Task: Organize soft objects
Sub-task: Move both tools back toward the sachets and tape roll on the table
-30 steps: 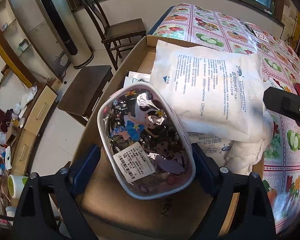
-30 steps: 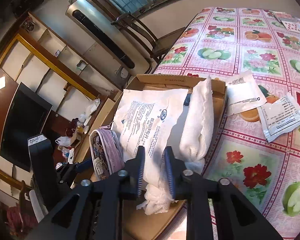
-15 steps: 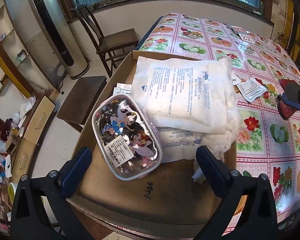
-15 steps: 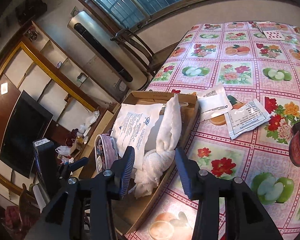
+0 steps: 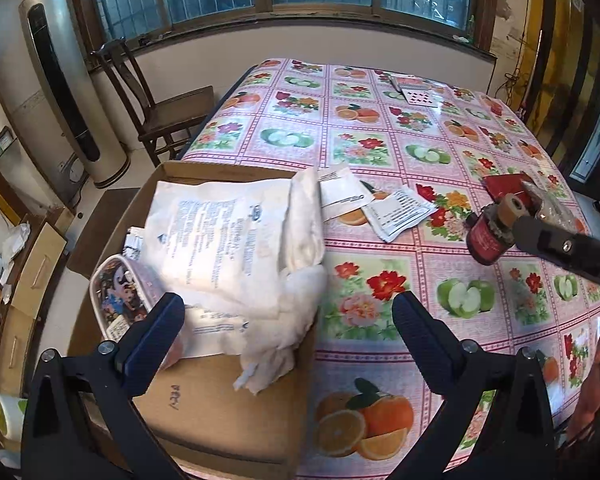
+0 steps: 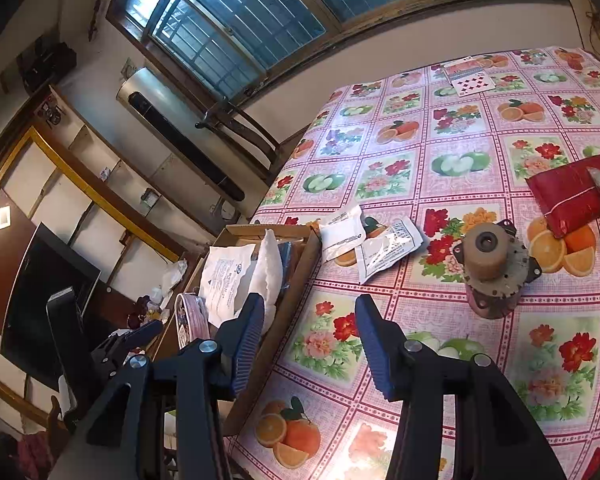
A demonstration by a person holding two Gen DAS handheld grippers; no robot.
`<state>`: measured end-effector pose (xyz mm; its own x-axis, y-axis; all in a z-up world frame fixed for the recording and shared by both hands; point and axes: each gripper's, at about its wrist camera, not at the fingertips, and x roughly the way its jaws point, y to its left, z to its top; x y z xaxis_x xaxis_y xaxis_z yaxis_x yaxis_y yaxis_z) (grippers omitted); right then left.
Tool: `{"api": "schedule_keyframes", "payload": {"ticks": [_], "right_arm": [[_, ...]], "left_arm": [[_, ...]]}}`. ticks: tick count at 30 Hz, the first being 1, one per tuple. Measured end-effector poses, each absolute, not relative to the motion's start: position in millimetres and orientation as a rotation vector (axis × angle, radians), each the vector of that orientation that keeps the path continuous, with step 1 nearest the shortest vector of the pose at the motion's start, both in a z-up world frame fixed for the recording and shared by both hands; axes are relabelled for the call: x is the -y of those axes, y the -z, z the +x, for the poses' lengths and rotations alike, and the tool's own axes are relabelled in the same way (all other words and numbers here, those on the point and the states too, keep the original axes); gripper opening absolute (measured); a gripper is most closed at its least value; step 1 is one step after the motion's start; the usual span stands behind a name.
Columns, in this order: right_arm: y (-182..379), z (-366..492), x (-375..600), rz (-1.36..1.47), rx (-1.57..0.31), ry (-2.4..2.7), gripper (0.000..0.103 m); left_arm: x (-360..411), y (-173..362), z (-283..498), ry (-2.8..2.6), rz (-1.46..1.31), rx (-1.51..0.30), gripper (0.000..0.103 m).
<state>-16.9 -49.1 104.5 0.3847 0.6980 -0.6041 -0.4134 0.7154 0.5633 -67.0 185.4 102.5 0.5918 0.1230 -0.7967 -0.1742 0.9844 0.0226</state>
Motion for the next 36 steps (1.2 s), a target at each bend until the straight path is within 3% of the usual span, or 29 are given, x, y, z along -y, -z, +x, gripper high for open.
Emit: {"api": "schedule_keyframes", "payload": {"ticks": [18,36], "right_arm": [[-39,30,31,0.469,-1.067,-0.626,0.050],[-12,69,16,0.525,-1.087,-0.567,0.050]], "left_arm": [[-177,-94,66,-0.029,-0.159,-1.024,0.103],[-163,-64,95,0.030,-0.210,-1.098,0.103]]}}
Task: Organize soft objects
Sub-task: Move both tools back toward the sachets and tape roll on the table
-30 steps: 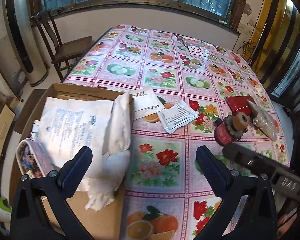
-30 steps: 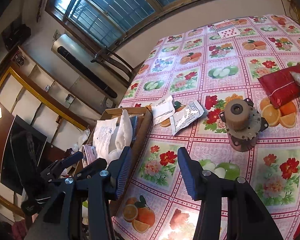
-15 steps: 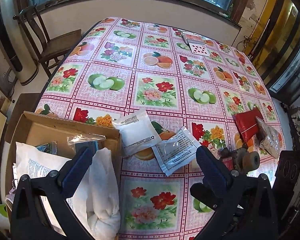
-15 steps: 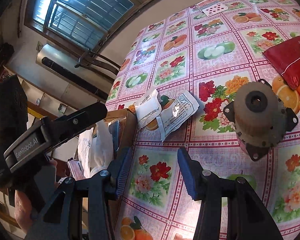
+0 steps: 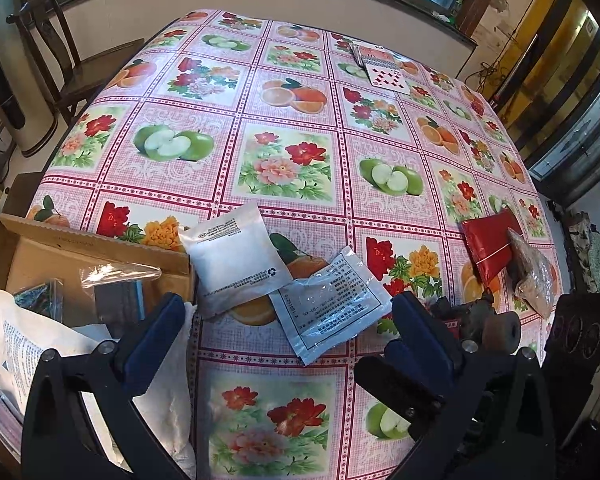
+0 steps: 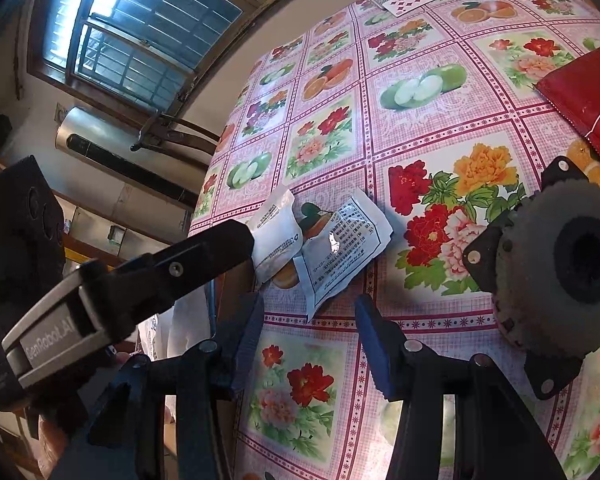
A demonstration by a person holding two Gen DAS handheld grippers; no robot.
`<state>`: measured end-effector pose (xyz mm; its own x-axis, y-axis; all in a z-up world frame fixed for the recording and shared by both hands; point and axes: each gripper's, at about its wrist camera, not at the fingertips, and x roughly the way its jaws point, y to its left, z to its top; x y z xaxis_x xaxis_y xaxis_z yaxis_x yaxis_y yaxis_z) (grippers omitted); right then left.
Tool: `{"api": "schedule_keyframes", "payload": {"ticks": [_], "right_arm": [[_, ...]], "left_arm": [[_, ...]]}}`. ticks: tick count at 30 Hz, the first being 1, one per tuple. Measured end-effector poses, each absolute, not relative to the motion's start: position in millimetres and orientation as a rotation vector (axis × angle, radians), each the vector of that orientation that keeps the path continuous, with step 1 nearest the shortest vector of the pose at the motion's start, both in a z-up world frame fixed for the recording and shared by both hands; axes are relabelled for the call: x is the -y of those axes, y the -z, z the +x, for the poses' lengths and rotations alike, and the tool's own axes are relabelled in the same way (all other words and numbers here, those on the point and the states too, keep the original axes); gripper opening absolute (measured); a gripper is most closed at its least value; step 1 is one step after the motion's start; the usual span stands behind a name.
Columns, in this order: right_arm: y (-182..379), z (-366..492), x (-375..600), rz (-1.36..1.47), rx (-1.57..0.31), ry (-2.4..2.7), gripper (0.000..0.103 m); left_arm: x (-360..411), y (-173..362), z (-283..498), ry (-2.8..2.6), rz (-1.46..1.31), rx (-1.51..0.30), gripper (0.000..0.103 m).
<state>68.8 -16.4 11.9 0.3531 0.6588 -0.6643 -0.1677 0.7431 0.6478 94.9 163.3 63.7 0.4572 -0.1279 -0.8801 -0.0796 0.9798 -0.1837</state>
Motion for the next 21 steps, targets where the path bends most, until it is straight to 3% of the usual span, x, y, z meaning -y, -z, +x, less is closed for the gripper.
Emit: {"api": "schedule_keyframes", "payload": {"ticks": [10,21], "right_arm": [[-56,66,49,0.601,-1.041,-0.689,0.050],[-79,53,142,0.521,-0.981,-0.603,0.056]], "left_arm": [[-151,-82,103,0.031,-0.196,-1.056,0.103],[-123,-49,95,0.075,-0.049,-1.119,0.103]]}}
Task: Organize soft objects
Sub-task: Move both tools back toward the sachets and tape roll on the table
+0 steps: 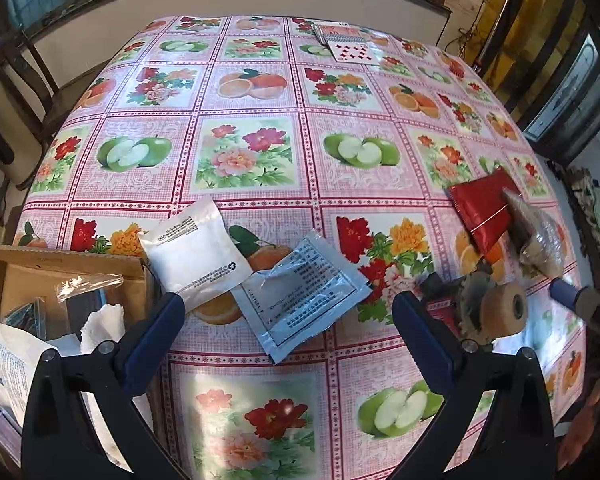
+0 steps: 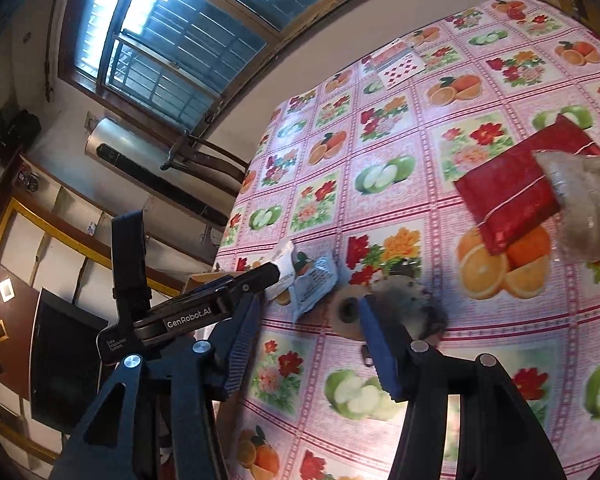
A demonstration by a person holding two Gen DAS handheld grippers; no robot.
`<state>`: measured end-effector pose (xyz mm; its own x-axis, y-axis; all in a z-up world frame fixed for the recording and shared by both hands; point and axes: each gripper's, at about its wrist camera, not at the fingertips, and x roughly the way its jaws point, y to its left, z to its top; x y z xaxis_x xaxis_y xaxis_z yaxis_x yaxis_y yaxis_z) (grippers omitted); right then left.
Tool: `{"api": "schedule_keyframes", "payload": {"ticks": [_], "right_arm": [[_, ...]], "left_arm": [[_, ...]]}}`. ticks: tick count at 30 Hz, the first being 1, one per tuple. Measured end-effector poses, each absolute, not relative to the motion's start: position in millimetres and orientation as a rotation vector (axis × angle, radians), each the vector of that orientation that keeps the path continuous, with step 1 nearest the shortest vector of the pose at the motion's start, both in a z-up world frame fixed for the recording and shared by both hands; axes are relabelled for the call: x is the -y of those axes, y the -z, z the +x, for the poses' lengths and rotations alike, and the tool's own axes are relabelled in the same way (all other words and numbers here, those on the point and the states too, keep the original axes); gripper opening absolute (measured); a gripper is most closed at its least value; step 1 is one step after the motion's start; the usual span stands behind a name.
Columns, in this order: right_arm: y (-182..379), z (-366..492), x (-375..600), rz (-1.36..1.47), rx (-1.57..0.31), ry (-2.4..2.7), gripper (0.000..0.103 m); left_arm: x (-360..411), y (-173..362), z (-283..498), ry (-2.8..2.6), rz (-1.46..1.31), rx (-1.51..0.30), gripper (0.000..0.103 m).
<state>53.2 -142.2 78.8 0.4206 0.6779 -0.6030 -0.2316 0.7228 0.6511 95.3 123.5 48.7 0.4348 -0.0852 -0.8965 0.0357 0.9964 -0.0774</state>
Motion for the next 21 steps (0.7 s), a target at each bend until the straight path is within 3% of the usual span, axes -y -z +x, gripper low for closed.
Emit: {"api": "schedule_keyframes", "payload": {"ticks": [5,21], "right_arm": [[-68,54,200,0.457,-0.977,-0.456,0.060],[-28,46,309,0.782,-0.948,-0.339,0.061]], "left_arm": [[-111,-23,92,0.083,0.002,-1.174,0.103],[-75,4,102,0.039,0.078,-1.151,0.103]]}}
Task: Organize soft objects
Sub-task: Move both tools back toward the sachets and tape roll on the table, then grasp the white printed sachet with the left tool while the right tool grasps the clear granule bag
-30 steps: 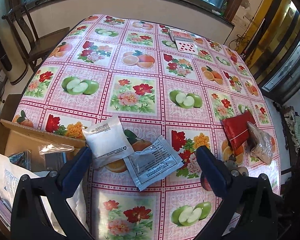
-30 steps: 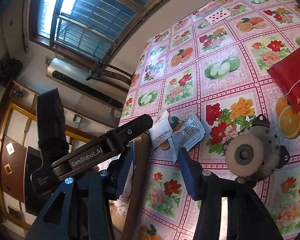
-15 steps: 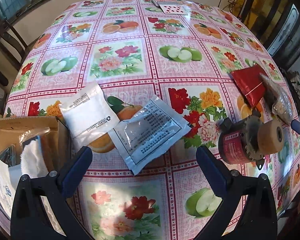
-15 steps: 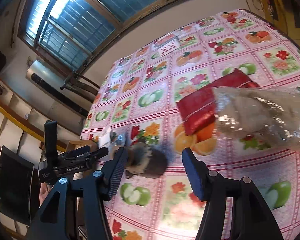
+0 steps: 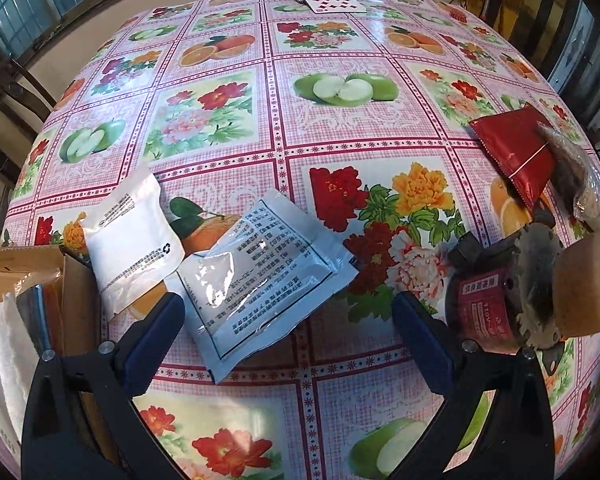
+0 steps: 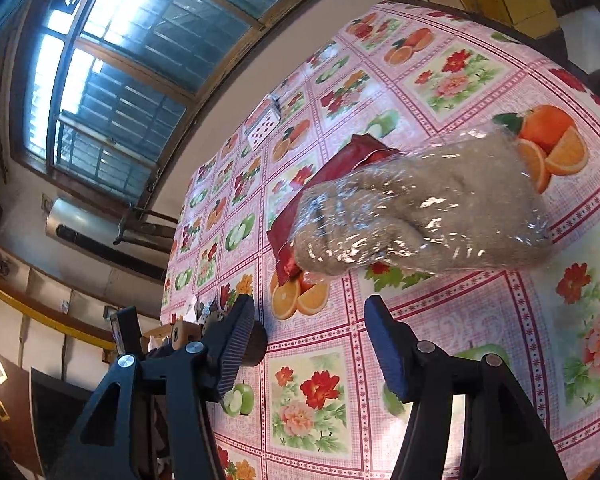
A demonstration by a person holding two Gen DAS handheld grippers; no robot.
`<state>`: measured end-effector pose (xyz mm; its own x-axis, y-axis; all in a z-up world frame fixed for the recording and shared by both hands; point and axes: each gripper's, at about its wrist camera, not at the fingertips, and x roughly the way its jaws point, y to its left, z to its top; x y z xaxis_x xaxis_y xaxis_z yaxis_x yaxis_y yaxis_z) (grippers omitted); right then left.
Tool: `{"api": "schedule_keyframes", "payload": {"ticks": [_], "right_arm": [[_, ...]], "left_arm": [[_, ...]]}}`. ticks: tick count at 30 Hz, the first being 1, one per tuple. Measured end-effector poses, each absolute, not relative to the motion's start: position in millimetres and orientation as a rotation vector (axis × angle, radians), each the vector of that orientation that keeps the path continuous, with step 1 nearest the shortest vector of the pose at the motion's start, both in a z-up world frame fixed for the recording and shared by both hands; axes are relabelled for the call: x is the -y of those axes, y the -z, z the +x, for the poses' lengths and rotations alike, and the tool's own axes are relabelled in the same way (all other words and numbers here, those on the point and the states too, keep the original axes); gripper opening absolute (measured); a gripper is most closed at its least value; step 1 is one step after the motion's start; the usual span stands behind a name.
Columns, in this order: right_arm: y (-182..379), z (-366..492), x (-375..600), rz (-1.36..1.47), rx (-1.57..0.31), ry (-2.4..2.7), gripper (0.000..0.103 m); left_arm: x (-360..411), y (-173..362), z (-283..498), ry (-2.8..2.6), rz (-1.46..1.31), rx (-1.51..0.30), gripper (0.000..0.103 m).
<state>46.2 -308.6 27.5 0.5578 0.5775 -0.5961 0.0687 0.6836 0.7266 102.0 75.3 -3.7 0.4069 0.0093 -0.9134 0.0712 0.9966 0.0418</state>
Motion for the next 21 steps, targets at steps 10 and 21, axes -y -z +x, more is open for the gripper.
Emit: {"api": "schedule_keyframes", "payload": {"ticks": [10,21], "right_arm": [[18,54,328,1.142,-0.904,-0.343,0.077],[39,87,326,1.309,-0.899,-0.191,0.082]], "left_arm": [[-77,2,100,0.084,0.113,-1.160,0.103],[-70,5,112,0.138,0.114,-1.156,0.103]]}}
